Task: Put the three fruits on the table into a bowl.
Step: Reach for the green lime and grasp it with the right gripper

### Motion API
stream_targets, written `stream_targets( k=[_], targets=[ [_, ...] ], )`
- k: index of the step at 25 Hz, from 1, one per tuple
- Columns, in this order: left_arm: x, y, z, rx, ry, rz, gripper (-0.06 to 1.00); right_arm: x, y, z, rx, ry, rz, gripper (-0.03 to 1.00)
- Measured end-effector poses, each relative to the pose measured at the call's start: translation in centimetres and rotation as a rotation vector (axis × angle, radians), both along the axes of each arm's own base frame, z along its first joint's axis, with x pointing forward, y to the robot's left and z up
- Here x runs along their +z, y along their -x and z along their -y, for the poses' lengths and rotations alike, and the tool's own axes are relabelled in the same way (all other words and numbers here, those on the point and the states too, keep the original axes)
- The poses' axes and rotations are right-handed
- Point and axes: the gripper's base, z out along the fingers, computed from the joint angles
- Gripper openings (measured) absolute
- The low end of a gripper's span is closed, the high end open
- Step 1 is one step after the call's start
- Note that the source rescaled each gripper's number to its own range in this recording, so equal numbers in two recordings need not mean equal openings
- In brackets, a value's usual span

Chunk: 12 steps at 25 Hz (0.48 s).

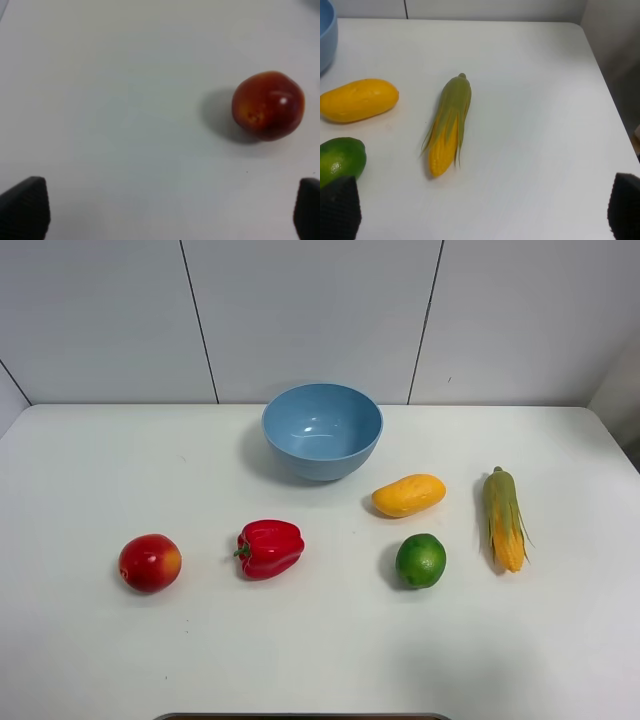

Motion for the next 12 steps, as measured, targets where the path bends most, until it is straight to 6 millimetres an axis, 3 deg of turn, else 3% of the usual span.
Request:
stream_targets(
  k=[12],
  targets=[
    [0.0, 0.0, 0.0, 0.0, 0.0, 0.0, 1.0, 0.0, 0.0, 0.0, 0.0, 0.0, 0.0, 1.0]
  ],
)
